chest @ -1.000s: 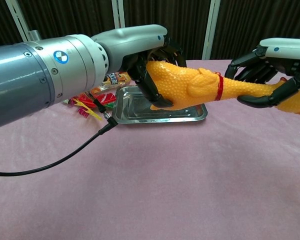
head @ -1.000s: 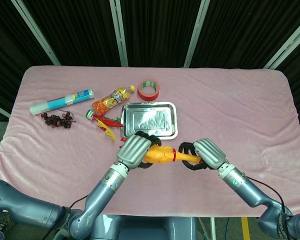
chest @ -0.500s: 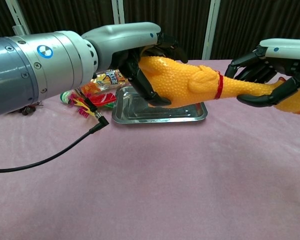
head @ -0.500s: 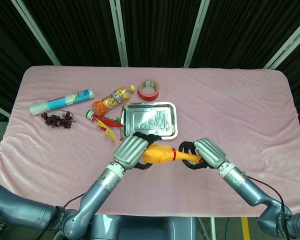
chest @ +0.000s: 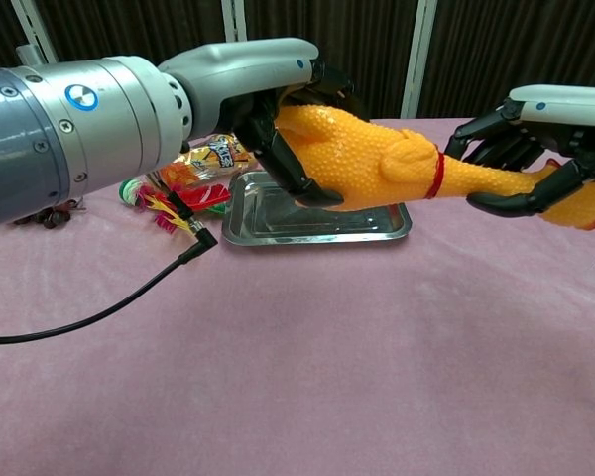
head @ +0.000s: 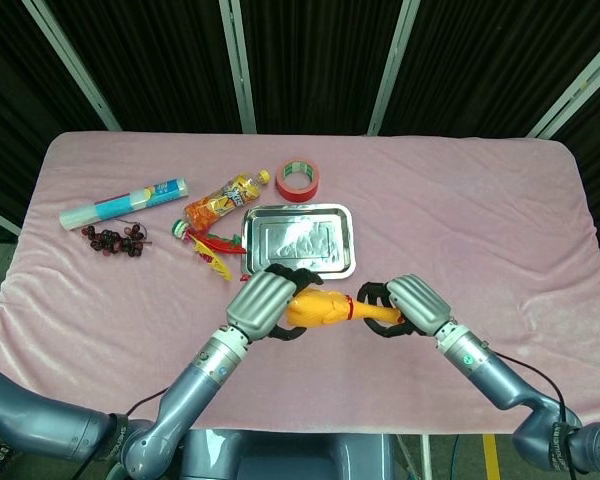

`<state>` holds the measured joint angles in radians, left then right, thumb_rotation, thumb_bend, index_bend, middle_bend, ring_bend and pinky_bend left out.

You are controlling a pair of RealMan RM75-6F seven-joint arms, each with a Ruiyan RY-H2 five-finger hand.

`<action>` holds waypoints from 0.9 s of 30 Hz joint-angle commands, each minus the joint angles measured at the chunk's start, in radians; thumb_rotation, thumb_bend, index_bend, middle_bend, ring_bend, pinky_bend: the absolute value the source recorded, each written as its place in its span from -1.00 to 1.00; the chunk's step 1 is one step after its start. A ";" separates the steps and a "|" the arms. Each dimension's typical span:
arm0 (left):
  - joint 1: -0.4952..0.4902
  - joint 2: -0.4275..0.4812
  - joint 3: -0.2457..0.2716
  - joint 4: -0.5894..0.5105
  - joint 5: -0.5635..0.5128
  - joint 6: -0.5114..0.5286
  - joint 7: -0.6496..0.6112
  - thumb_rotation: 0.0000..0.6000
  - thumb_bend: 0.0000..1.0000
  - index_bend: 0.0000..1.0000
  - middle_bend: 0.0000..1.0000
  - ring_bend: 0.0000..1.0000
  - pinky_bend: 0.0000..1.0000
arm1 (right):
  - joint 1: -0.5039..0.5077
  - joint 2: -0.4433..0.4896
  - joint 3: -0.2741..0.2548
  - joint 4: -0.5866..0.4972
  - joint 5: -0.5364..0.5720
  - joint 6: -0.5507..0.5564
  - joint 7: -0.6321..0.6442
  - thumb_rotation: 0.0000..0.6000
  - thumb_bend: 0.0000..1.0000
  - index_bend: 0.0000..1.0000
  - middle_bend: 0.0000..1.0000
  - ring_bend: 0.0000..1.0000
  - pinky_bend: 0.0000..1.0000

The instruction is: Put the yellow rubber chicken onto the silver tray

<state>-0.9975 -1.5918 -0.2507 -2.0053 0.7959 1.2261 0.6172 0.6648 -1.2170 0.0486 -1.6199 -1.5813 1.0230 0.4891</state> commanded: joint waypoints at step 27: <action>0.014 -0.059 -0.008 0.065 0.020 0.023 0.006 1.00 -0.73 -0.03 0.07 -0.01 -0.42 | -0.002 -0.010 -0.002 0.005 0.007 -0.002 -0.015 1.00 0.45 1.00 0.52 0.43 0.55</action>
<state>-0.9855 -1.6524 -0.2588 -1.9383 0.8165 1.2509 0.6248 0.6624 -1.2267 0.0465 -1.6145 -1.5748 1.0209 0.4743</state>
